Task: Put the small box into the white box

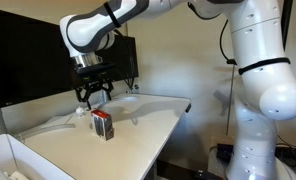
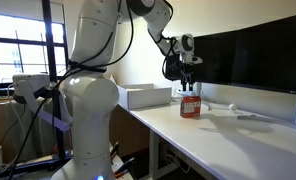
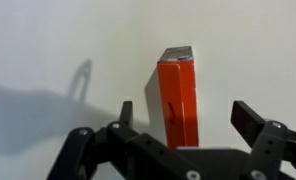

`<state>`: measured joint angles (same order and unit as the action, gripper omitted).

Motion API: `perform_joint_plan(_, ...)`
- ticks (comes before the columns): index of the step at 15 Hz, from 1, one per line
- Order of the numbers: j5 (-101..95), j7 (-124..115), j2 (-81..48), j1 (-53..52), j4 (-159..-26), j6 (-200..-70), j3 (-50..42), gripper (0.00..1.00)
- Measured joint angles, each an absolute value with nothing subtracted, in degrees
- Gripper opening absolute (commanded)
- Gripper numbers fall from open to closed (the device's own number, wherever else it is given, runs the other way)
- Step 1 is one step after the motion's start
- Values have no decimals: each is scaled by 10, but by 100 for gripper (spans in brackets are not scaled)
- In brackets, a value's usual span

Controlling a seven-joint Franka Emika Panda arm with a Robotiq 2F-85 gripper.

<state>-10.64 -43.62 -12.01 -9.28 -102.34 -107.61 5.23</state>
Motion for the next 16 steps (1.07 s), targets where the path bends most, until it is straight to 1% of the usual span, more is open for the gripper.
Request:
perform_joint_plan(10,-107,-438,-125,-93,-1018,-1077,52,100)
perform_joint_plan(16,-86,-454,-177,-93,-971,-1096,49,100)
